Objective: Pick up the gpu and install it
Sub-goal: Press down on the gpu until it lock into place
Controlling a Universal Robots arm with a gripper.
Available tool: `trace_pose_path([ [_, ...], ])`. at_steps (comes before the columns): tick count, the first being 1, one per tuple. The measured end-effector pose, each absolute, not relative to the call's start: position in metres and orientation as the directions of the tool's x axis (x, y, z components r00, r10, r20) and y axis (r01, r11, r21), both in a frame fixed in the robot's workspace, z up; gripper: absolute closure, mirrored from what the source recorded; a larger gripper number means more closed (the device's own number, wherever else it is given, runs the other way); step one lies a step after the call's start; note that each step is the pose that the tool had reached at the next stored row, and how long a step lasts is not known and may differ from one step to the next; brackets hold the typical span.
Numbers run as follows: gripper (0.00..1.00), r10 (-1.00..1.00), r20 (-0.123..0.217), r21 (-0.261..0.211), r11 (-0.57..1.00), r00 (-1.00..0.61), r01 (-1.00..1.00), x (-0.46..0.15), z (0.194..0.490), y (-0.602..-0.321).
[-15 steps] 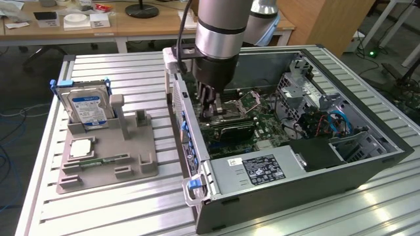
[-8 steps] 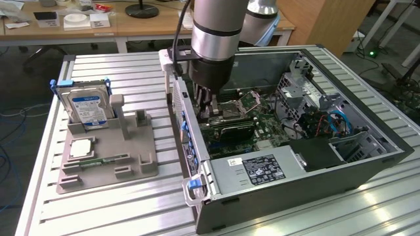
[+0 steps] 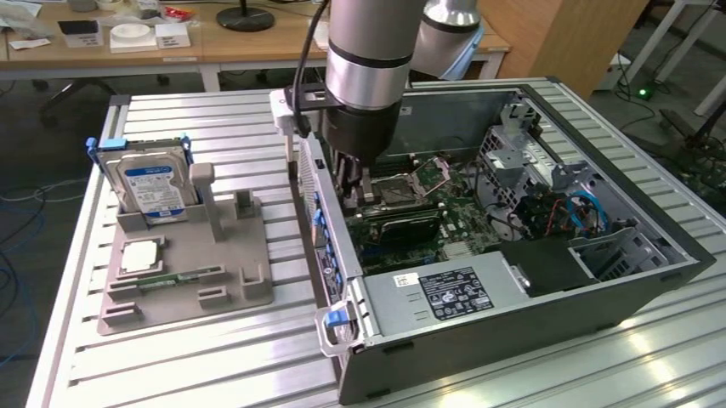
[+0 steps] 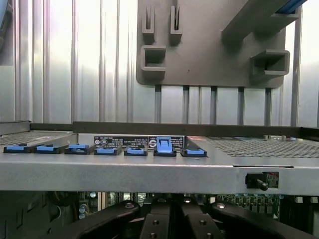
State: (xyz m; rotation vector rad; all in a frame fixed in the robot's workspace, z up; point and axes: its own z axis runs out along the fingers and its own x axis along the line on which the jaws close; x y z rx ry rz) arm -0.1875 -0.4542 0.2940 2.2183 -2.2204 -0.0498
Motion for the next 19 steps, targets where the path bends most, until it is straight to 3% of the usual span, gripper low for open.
trace_pose_path([
  [19, 0.89, -1.0, -0.019, 0.024, 0.0, 0.0, -1.0, -0.183, 0.3, -0.453],
])
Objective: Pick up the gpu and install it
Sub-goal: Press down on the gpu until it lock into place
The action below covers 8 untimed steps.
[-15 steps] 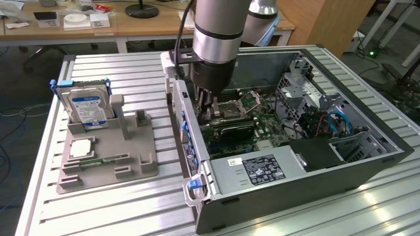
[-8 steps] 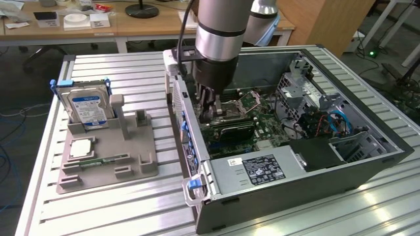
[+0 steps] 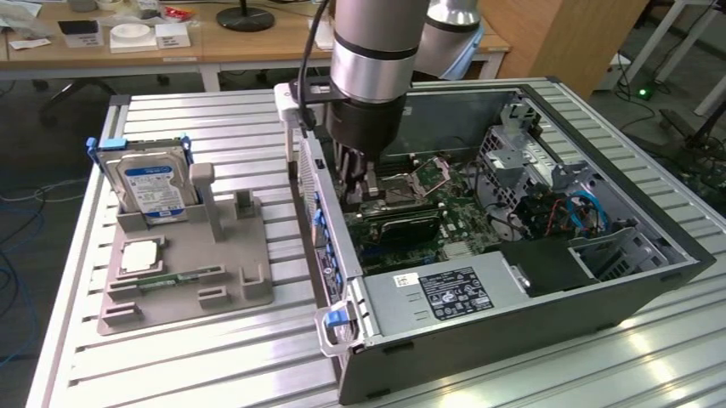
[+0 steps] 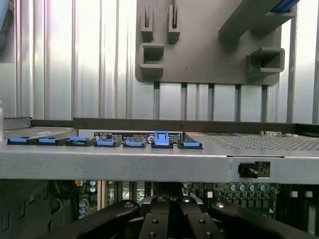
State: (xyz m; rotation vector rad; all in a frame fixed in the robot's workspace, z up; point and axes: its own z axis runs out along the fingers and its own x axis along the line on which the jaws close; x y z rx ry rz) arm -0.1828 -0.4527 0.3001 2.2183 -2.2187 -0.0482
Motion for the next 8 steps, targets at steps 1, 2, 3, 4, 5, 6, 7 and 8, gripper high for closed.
trace_pose_path([
  [1, 0.89, -1.0, -0.019, 0.024, 0.0, 0.0, -1.0, -0.183, 0.2998, -0.4528],
  [2, 0.89, -1.0, -0.019, 0.024, 0.0, -0.001, -1.0, -0.1837, 0.2996, -0.4529],
  [3, 0.89, -1.0, -0.019, 0.024, 0.0, -0.001, -1.0, -0.1846, 0.2995, -0.4531],
  [4, 0.89, -1.0, -0.019, 0.024, 0.0, 0.0, -1.0, -0.1857, 0.2992, -0.4531],
  [5, 0.89, -1.0, -0.019, 0.024, 0.0, 0.0, -1.0, -0.1866, 0.2991, -0.4532],
  [6, 0.89, -1.0, -0.019, 0.024, 0.0, 0.0, -1.0, -0.1868, 0.2988, -0.4533],
  [7, 0.89, -1.0, -0.019, 0.024, -0.001, 0.0, -1.0, -0.1867, 0.2982, -0.4538],
  [8, 0.89, -1.0, -0.019, 0.025, -0.001, 0.0, -1.0, -0.1868, 0.2975, -0.4544],
])
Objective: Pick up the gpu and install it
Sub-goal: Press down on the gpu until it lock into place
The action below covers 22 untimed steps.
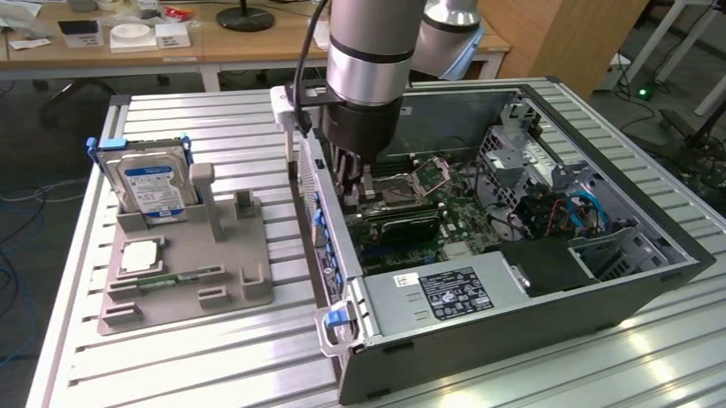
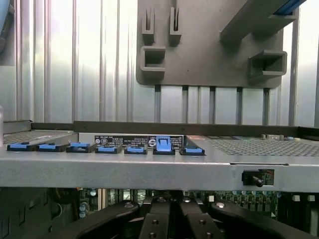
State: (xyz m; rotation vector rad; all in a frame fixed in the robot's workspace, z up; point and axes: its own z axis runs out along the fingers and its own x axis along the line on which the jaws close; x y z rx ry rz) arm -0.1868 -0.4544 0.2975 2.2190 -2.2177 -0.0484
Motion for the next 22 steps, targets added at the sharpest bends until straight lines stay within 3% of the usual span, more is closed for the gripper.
trace_pose_path([
  [22, 0.89, -1.0, -0.02, 0.031, -0.002, 0.002, -1.0, -0.17, 0.267, -0.452],
])
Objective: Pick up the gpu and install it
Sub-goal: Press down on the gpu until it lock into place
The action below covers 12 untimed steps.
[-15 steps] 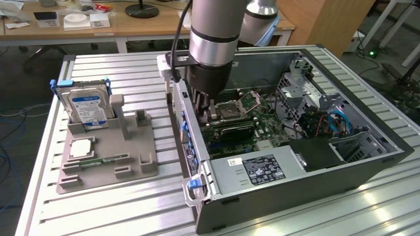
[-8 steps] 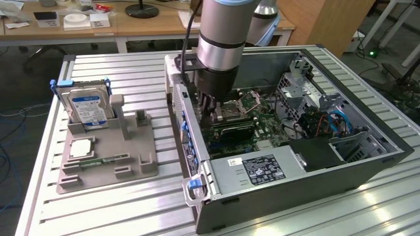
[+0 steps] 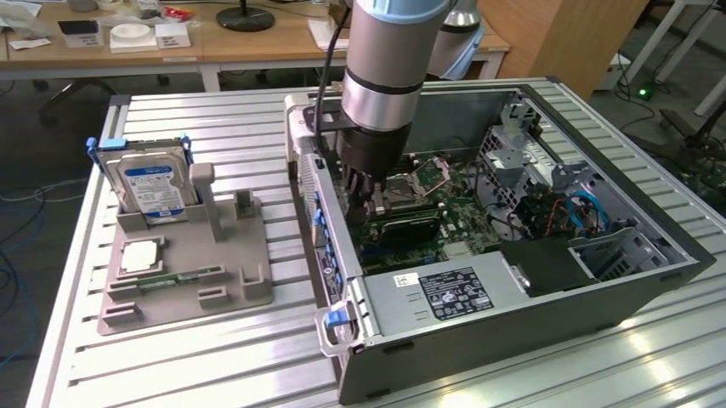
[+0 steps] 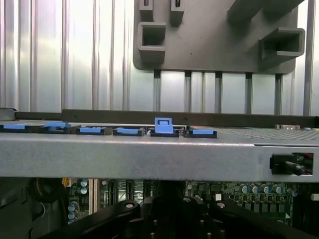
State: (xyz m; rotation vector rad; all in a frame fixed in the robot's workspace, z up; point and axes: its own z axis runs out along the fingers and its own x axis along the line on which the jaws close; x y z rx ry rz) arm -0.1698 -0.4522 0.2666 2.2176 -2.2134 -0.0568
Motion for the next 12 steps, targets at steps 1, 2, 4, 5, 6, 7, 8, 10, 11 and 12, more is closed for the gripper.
trace_pose_path([
  [1, 0.89, -1.0, -0.02, 0.031, -0.002, 0.002, -1.0, -0.1698, 0.2655, -0.4522],
  [2, 0.89, -1.0, -0.019, 0.032, -0.002, 0.002, -0.999, -0.1698, 0.2646, -0.4523],
  [4, 0.89, -1.0, -0.019, 0.032, -0.002, 0.002, -0.999, -0.1699, 0.2615, -0.4524],
  [5, 0.89, -1.0, -0.019, 0.033, -0.003, 0.002, -0.999, -0.1698, 0.2602, -0.4523],
  [6, 0.89, -1.0, -0.019, 0.033, -0.003, 0.002, -0.999, -0.1695, 0.2599, -0.4519],
  [7, 0.89, -1.0, -0.021, 0.033, -0.003, 0.002, -0.999, -0.1689, 0.2595, -0.4517],
  [8, 0.89, -1.0, -0.022, 0.033, -0.002, 0.001, -0.999, -0.1679, 0.2596, -0.4515],
  [10, 0.89, -1.0, -0.027, 0.033, -0.003, 0.002, -0.999, -0.1656, 0.2599, -0.4514],
  [11, 0.89, -0.999, -0.033, 0.031, -0.003, 0.002, -1.0, -0.1646, 0.2602, -0.4509],
  [12, 0.89, -0.999, -0.037, 0.031, -0.003, 0.002, -1.0, -0.1641, 0.2607, -0.4506],
])
